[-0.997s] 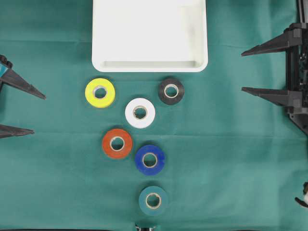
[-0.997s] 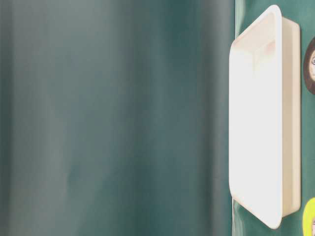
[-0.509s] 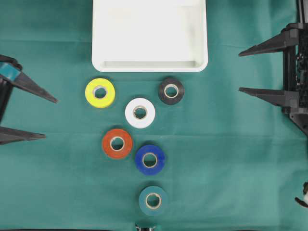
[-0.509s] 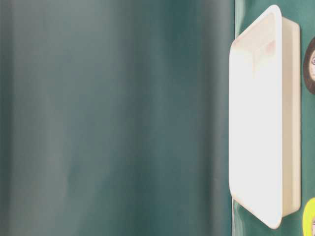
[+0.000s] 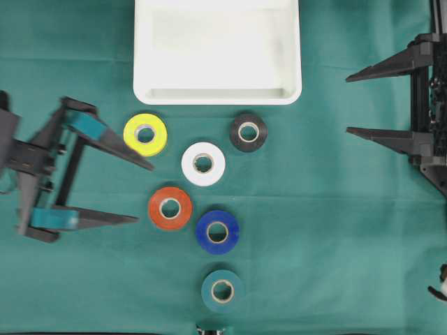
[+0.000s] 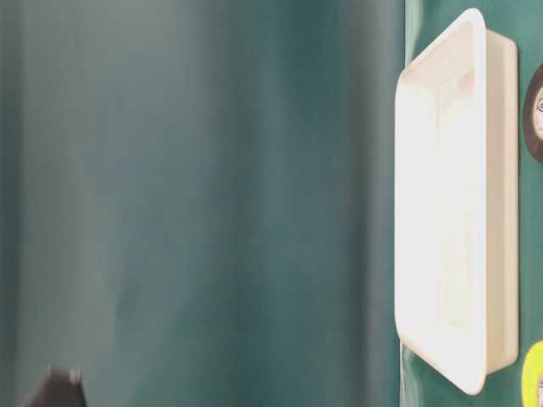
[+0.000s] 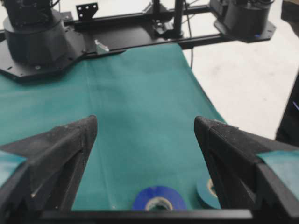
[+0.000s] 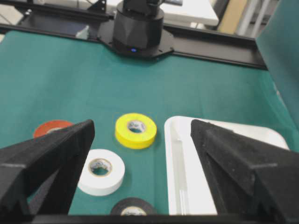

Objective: Pick up the tape from a random location and place it into the white case.
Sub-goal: 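Move the left gripper over the blue tape roll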

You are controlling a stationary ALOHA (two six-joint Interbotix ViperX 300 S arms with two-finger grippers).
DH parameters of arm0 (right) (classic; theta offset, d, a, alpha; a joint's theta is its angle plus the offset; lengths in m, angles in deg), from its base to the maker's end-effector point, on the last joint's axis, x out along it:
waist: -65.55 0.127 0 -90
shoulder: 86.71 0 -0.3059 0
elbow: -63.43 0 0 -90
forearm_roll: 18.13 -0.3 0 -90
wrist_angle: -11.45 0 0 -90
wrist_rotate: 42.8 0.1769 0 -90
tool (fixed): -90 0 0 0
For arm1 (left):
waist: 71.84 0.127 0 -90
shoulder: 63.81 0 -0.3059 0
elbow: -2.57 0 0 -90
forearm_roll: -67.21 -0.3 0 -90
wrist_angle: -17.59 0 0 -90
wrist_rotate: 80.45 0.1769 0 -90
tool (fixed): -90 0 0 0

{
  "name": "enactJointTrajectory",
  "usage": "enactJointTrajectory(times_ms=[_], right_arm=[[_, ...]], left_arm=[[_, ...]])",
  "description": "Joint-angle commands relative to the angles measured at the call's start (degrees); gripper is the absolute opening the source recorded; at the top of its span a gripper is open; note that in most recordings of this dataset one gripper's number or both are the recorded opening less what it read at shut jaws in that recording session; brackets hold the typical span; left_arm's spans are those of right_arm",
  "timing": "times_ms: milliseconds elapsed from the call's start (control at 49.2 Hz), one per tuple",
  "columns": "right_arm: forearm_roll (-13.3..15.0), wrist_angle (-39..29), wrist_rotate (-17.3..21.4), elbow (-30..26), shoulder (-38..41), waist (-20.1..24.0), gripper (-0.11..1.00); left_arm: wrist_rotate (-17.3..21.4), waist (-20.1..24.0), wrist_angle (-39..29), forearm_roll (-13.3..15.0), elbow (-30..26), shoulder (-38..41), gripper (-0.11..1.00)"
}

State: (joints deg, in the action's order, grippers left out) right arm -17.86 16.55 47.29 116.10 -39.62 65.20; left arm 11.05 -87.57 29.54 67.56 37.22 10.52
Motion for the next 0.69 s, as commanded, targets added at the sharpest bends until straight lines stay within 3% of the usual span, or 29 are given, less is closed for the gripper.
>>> enactJointTrajectory(times_ms=[0,386,671], right_arm=[[0.09,0.18,0.09,-1.49,0.44,0.0,0.93],[0.09,0.0,0.09,-1.49,0.44,0.0,0.93],[0.09,0.0,0.09,-1.49,0.44,0.35,0.93]], left_arm=[[0.35,-0.18,0.62,0.0,-4.31,3.34,0.98],[1.67,-0.18,0.26,0.0,-16.44,14.33,0.98],[1.58,0.62,-0.7,0.0,-20.74,18.72,0.98]])
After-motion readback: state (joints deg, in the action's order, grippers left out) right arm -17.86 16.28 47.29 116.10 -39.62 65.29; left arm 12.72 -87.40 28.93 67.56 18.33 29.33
